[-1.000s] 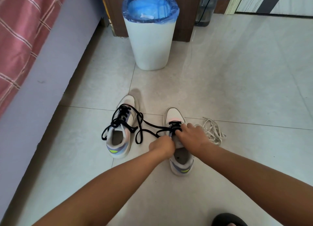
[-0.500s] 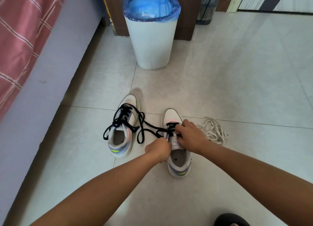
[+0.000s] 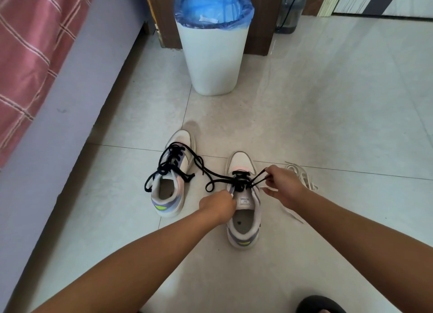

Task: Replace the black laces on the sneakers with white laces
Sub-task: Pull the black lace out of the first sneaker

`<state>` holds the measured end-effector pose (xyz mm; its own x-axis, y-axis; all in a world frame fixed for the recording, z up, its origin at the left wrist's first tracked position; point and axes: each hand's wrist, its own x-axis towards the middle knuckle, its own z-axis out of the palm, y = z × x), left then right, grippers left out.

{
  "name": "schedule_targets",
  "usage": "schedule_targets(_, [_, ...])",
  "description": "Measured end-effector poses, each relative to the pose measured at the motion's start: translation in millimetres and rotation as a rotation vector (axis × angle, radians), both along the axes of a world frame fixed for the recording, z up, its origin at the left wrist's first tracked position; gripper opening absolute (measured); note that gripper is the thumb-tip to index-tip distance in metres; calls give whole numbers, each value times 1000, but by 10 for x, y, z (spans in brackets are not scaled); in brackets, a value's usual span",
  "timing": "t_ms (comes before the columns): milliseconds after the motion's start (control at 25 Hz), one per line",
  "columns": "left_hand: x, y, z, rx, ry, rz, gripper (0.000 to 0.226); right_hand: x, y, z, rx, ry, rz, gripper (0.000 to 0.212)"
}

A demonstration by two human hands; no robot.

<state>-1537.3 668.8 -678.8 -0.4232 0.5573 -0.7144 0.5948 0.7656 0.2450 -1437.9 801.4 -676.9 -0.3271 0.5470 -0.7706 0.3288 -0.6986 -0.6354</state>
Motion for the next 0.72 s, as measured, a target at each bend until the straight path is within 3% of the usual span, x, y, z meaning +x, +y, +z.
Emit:
schedule_targets(240, [-27, -59, -13, -28, -2, -18, 27, 159, 409, -70, 378, -323, -61, 29])
schedule_targets(320, [-42, -96, -15, -33, 8, -23, 28, 230, 509, -16, 452, -296, 28, 29])
schedule_targets(520, [-16, -49, 7, -63, 57, -92, 35, 12, -27, 209, 564, -88, 844, 37])
schedule_targets(720, [-13, -53, -16, -63, 71, -88, 32, -184, -226, 180, 1029, -203, 1263, 31])
